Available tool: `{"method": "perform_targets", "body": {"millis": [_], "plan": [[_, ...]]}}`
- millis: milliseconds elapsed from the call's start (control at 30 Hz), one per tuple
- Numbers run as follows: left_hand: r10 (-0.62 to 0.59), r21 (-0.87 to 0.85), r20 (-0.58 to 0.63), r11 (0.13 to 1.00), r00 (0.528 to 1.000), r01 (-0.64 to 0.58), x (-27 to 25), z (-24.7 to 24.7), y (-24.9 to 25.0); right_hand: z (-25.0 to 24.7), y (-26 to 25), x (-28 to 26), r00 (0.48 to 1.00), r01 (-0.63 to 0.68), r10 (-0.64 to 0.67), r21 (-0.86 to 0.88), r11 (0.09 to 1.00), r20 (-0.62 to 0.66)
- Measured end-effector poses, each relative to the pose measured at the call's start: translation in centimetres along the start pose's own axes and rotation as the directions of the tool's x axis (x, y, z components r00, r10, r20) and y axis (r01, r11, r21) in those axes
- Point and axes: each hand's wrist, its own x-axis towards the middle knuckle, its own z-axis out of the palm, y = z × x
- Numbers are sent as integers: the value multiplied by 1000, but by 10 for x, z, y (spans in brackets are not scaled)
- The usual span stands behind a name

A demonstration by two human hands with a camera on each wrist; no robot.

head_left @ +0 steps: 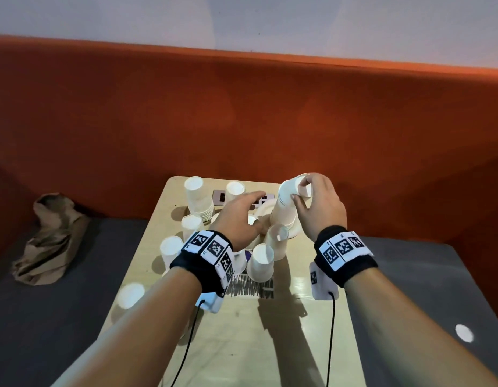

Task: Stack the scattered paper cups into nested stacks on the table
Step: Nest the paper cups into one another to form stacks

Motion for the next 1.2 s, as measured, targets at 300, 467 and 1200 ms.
{"method": "perform_targets", "body": {"millis": [300,467,1200], "plan": [[-89,30,-5,996,996,89,7,11,-12,27,24,17,990,-23,25,-16,1000,139],[-94,78,-3,993,996,94,12,15,-17,43,26,24,987,5,-3,-11,1000,163],[-94,93,-2,991,996,94,3,7,-24,39,19,15,961,-30,47,-65,997,271]]}}
